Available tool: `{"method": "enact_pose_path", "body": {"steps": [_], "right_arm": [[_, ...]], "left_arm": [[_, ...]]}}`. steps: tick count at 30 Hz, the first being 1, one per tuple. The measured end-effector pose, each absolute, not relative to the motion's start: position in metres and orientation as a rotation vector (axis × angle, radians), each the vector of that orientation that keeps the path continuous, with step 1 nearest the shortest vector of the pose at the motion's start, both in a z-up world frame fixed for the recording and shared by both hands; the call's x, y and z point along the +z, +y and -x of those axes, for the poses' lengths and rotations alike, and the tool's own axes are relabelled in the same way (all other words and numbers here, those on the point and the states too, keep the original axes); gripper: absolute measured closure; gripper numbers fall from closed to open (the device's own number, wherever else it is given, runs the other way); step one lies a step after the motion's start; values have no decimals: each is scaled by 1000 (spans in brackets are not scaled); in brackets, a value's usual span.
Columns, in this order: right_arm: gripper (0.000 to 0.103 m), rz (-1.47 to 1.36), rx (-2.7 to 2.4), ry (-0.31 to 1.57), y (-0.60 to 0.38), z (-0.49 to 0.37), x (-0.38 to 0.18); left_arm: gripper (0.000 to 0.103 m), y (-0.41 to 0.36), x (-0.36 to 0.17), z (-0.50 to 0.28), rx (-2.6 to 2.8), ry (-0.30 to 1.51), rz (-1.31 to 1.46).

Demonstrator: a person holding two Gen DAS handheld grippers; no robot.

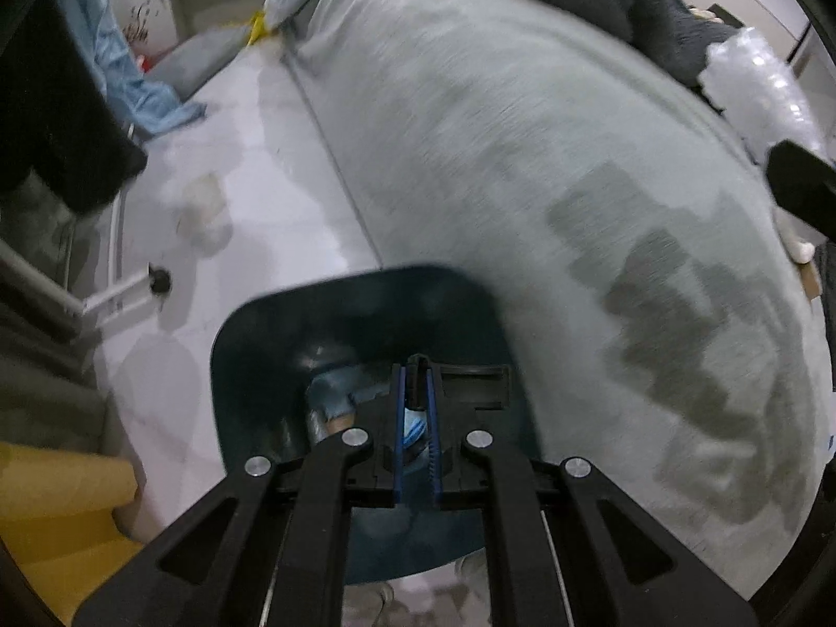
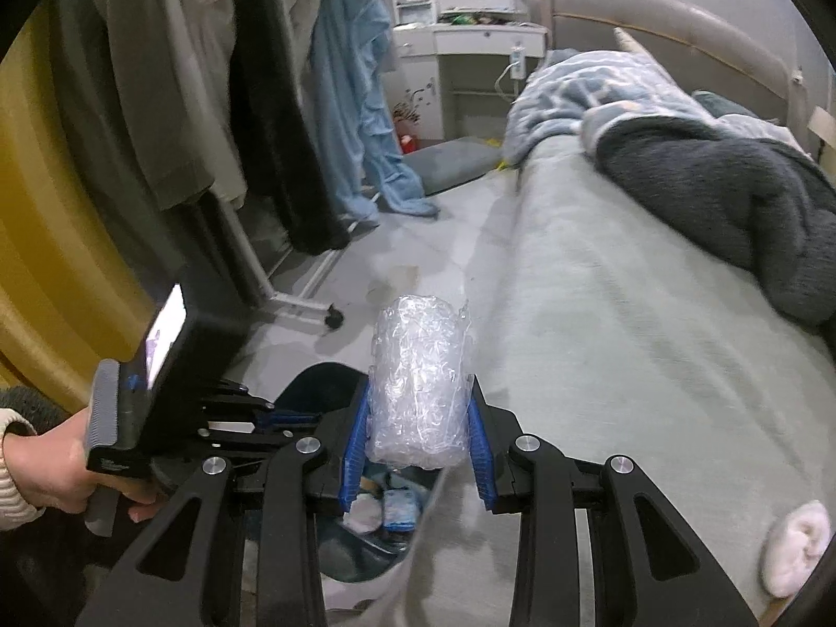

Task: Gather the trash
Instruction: 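Carry the held plastic bag and clip over the wastebasket, then open the left gripper over the basket while the right releases the plastic bag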

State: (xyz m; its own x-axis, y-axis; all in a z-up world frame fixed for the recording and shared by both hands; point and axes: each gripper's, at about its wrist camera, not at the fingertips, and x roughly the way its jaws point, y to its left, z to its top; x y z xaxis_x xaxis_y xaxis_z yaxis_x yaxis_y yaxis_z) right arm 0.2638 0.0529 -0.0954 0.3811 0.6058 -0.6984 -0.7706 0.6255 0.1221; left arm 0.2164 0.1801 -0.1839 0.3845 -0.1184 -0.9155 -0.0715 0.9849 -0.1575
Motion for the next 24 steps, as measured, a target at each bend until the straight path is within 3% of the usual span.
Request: {"method": "enact_pose_path", "body": {"steps": [10, 14, 16, 18, 24], "right_arm": [[68, 290, 954, 843, 97, -253, -120], [68, 316, 964, 866, 107, -251, -130], [68, 327, 964, 875, 110, -251, -135], [68, 338, 963, 886, 113, -252, -140], [68, 365, 960, 912, 120, -250, -152]], "left_arm": [[92, 211, -219, -196, -13, 1323, 226], [64, 221, -221, -187, -20, 1334, 249], [57, 226, -217, -184, -16, 1322, 241], [40, 230, -213, -181, -10, 1305, 238], [25, 238, -197, -176, 9, 1244, 215]]}}
